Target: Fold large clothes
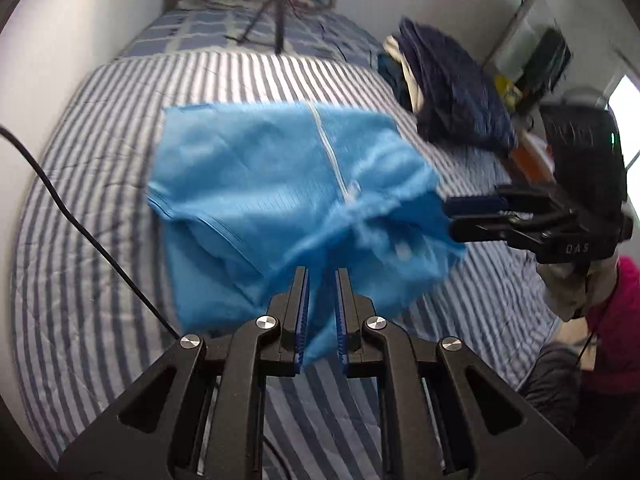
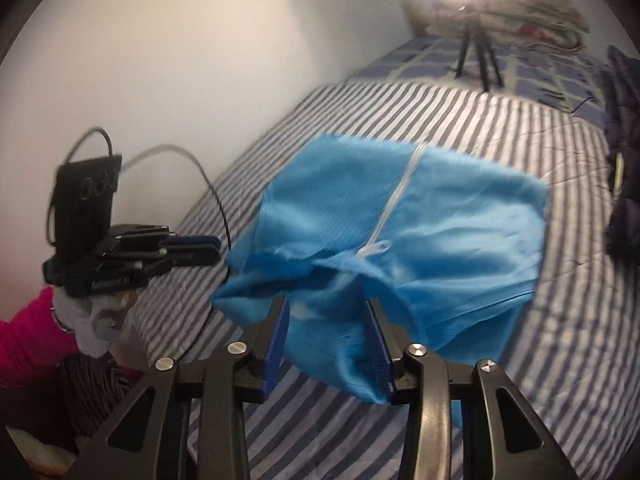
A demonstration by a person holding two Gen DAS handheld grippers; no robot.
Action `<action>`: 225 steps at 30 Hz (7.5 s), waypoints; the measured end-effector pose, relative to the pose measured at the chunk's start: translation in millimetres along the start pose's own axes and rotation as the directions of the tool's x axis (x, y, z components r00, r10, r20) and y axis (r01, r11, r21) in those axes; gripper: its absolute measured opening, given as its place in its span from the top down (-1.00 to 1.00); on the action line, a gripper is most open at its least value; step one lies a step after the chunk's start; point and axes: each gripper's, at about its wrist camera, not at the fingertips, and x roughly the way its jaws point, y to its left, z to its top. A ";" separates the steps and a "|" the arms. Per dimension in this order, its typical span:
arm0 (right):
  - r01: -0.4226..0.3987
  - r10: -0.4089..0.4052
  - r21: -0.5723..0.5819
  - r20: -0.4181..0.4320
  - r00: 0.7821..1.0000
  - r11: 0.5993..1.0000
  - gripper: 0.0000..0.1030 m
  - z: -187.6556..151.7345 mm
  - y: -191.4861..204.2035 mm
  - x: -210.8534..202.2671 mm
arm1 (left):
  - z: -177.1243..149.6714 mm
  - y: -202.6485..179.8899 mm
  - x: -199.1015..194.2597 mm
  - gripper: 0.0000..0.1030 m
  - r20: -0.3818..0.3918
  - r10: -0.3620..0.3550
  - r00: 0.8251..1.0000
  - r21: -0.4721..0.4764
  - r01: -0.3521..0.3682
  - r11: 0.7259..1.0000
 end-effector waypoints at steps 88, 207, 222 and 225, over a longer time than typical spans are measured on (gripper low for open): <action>-0.051 0.047 0.345 0.019 0.999 0.937 1.00 27.5 -96.3 35.9 | 7.5 -144.3 86.3 0.10 0.034 0.053 0.998 0.509 -0.063 0.858; 0.106 -0.126 0.195 0.096 0.987 0.975 0.41 6.5 -35.9 8.5 | 41.2 84.7 30.4 0.98 0.021 0.156 0.988 -0.220 -0.147 0.964; 0.071 -0.122 0.246 0.200 0.972 0.967 0.39 11.8 -86.7 -35.1 | 68.8 100.6 9.5 0.98 0.109 0.171 0.979 -0.203 -0.147 0.968; 0.129 -0.180 0.243 0.202 0.963 0.961 0.39 34.6 -103.7 -19.0 | 93.6 94.0 24.6 0.98 0.112 0.179 0.978 -0.164 -0.159 0.973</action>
